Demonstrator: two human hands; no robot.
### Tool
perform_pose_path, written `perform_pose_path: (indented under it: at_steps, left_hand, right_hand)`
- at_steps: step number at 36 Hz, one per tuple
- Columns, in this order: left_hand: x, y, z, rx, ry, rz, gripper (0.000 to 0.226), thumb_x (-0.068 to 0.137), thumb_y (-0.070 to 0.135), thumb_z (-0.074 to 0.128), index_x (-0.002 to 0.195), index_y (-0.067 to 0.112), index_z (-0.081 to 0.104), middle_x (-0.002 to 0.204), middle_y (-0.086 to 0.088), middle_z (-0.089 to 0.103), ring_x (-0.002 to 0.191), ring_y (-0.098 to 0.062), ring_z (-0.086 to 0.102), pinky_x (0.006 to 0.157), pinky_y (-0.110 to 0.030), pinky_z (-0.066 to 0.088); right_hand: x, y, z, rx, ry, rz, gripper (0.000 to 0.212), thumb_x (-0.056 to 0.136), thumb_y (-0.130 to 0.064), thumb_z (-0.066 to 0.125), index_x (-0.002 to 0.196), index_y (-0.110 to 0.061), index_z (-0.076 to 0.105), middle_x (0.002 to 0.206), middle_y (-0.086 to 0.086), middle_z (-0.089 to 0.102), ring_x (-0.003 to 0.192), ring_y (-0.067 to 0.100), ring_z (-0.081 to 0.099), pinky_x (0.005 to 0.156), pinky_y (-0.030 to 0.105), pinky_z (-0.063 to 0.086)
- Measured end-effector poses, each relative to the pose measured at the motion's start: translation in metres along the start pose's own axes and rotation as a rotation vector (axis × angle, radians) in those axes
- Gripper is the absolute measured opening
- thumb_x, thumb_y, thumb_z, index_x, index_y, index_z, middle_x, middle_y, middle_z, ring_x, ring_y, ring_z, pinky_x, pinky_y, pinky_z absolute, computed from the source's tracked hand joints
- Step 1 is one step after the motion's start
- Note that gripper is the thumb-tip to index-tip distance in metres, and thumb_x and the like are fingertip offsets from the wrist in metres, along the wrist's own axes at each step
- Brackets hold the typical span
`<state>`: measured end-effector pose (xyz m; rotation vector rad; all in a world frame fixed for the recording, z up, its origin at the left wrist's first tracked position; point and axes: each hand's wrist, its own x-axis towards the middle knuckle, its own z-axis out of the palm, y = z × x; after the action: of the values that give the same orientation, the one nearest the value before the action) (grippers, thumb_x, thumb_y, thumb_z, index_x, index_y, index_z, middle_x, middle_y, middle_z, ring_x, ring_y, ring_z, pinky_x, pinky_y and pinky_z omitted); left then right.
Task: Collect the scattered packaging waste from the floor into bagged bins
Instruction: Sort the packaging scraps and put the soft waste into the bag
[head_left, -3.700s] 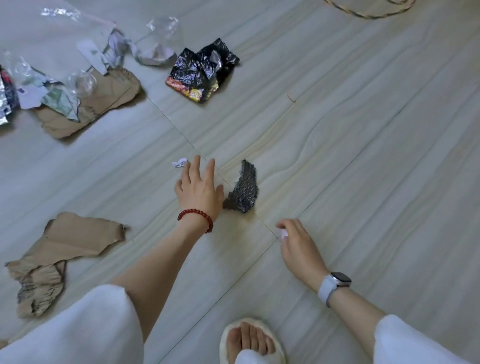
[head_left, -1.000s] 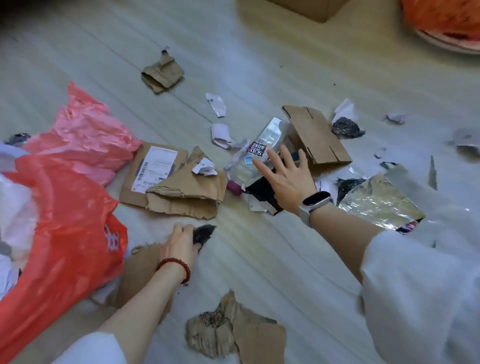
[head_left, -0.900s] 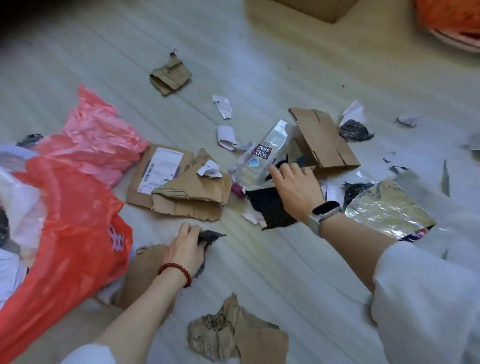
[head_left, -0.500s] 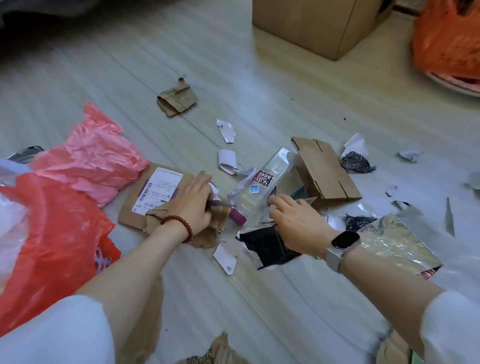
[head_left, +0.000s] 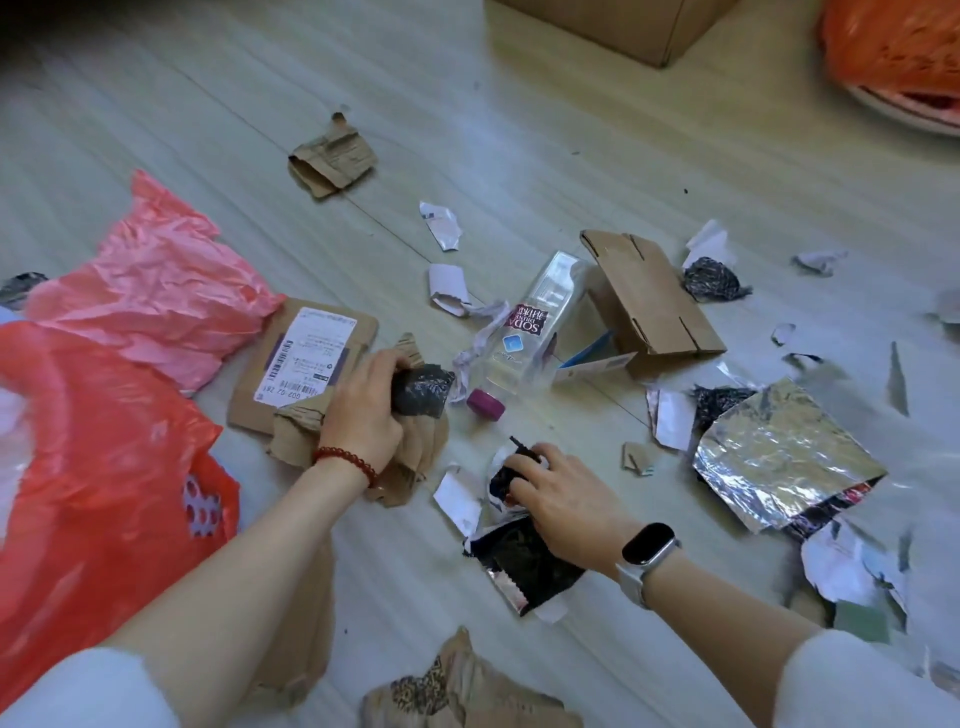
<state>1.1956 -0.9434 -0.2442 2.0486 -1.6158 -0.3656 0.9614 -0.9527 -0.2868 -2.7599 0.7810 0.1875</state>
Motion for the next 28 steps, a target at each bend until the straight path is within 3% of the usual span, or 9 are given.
perform_pose_path:
  at_steps: [2,6,8,11,16,20,22,26,28]
  left_hand:
    - [-0.011,0.008,-0.007,-0.123,0.024,0.012,0.058,0.061,-0.02,0.052,0.113,0.006,0.052,0.108,-0.013,0.056,0.101,-0.029,0.053,0.083,-0.02,0.036]
    - [-0.033,0.024,-0.017,-0.208,-0.24,0.039,0.073,0.07,-0.009,0.062,0.134,0.019,0.039,0.117,-0.004,0.054,0.107,-0.024,0.053,0.088,-0.029,0.043]
    - [-0.043,0.028,-0.013,-0.074,-0.451,0.1,0.078,0.074,-0.009,0.053,0.141,0.023,0.029,0.124,-0.006,0.052,0.113,-0.027,0.05,0.09,-0.03,0.042]
    - [-0.048,0.033,0.004,0.212,-0.661,0.199,0.077,0.079,-0.006,0.048,0.145,0.02,0.02,0.125,-0.01,0.045,0.115,-0.03,0.045,0.09,-0.038,0.042]
    - [-0.042,0.05,0.035,0.464,-0.663,0.113,0.08,0.085,0.004,0.052,0.146,0.013,0.002,0.113,-0.013,0.053,0.104,-0.031,0.051,0.078,-0.035,0.04]
    - [-0.045,0.056,0.049,0.629,-0.639,0.083,0.043,0.089,0.004,0.047,0.13,0.006,0.037,0.12,-0.013,0.053,0.112,-0.031,0.051,0.087,-0.037,0.04]
    - [-0.048,0.055,0.048,0.621,-0.624,0.096,0.026,0.089,0.005,0.049,0.115,0.005,0.05,0.117,-0.013,0.052,0.108,-0.03,0.052,0.083,-0.035,0.041]
    - [-0.054,0.047,0.035,0.59,-0.494,0.281,0.035,0.03,-0.005,0.083,0.054,0.002,0.057,0.065,-0.014,0.054,0.05,-0.027,0.055,0.044,-0.022,0.022]
    - [-0.061,0.047,0.027,0.515,-0.594,0.215,0.022,0.056,-0.003,0.077,0.071,0.002,0.062,0.087,-0.017,0.056,0.069,-0.029,0.06,0.054,-0.026,0.027]
  right_hand:
    - [-0.005,-0.005,0.007,0.013,0.105,0.004,0.04,0.047,-0.011,0.075,0.08,-0.018,0.054,0.09,0.002,0.065,0.068,0.027,0.059,0.049,0.025,0.046]
    - [-0.024,-0.017,0.016,0.041,0.236,0.046,0.034,0.059,-0.014,0.06,0.081,-0.021,0.035,0.076,-0.002,0.058,0.057,0.018,0.052,0.044,0.022,0.036]
    - [-0.036,-0.021,0.018,0.051,0.259,0.102,0.03,0.062,-0.013,0.058,0.082,-0.022,0.037,0.071,-0.005,0.057,0.057,0.015,0.053,0.044,0.021,0.035]
    - [-0.058,-0.024,0.023,0.081,0.237,0.183,0.053,0.048,-0.012,0.08,0.09,-0.02,0.048,0.071,-0.008,0.059,0.06,0.012,0.056,0.047,0.019,0.038]
    - [-0.093,-0.018,0.025,0.048,0.25,0.125,0.04,0.058,-0.012,0.069,0.083,-0.022,0.04,0.069,-0.003,0.056,0.066,0.016,0.048,0.051,0.023,0.036]
    - [-0.113,-0.014,0.016,0.065,0.212,0.126,0.007,0.071,-0.02,0.054,0.073,-0.019,0.048,0.076,-0.002,0.055,0.073,0.018,0.049,0.052,0.026,0.043]
    - [-0.116,-0.018,0.006,0.111,0.197,0.121,0.008,0.073,-0.024,0.05,0.073,-0.016,0.052,0.089,0.002,0.057,0.082,0.022,0.054,0.058,0.028,0.048]
    - [-0.105,-0.033,-0.006,0.129,0.108,0.015,0.008,0.064,-0.025,0.053,0.068,-0.019,0.054,0.123,0.005,0.057,0.118,0.024,0.051,0.081,0.032,0.046]
    - [-0.093,-0.043,-0.006,0.178,0.053,-0.049,0.008,0.061,-0.021,0.057,0.067,-0.016,0.058,0.13,0.008,0.055,0.124,0.026,0.05,0.087,0.035,0.047]
